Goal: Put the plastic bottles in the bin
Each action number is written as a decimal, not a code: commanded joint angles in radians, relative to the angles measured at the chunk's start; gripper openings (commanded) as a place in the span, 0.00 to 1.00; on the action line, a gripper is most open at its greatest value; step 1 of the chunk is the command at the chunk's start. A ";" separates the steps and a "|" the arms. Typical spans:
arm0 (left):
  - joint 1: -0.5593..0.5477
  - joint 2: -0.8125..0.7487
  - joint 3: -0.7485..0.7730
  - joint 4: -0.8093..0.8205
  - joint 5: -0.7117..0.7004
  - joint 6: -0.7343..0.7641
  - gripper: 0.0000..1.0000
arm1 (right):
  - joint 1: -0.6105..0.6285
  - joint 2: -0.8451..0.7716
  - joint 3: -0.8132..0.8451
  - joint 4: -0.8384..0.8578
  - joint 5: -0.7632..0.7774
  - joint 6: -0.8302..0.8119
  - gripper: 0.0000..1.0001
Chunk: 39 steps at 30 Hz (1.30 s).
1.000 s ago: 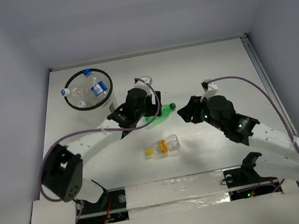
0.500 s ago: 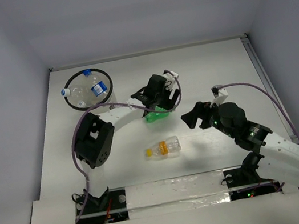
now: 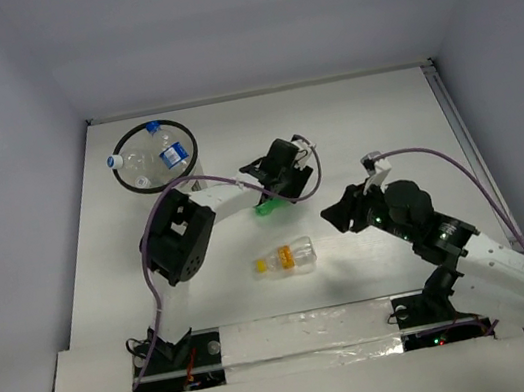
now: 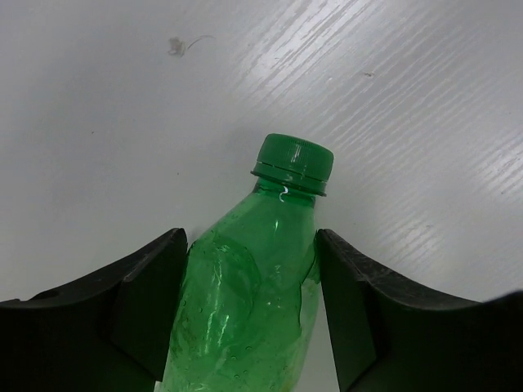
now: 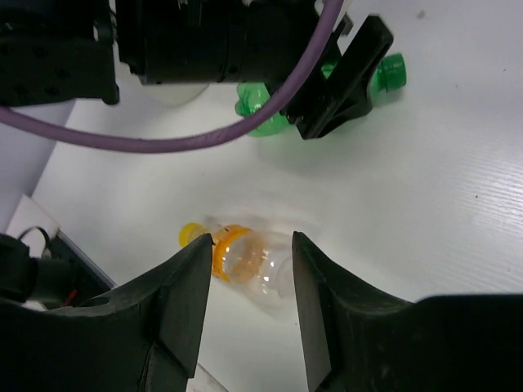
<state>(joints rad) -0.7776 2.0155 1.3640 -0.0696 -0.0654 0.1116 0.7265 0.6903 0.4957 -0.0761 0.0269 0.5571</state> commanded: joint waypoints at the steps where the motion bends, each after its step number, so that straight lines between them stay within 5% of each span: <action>1: 0.000 -0.110 0.012 0.059 -0.037 -0.038 0.15 | 0.002 0.050 0.050 0.018 -0.125 -0.084 0.49; 10: 0.052 -0.544 -0.121 0.221 -0.089 -0.239 0.15 | 0.257 0.382 0.274 -0.042 -0.038 -0.261 0.53; 17: 0.172 -0.831 -0.192 0.278 -0.166 -0.377 0.15 | 0.307 0.593 0.409 -0.138 -0.074 -0.425 0.87; 22: 0.326 -0.977 -0.296 0.346 -0.189 -0.464 0.16 | 0.307 0.705 0.509 -0.226 -0.101 -0.538 0.98; 29: 0.464 -0.997 -0.342 0.362 -0.231 -0.486 0.15 | 0.344 0.888 0.665 -0.436 -0.104 -0.588 1.00; 39: 0.514 -0.979 -0.448 0.556 -0.294 -0.379 0.15 | 0.344 0.989 0.696 -0.484 -0.088 -0.560 1.00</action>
<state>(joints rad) -0.2722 1.0348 0.9470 0.3321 -0.3347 -0.3286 1.0649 1.6733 1.1339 -0.5236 -0.0612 0.0036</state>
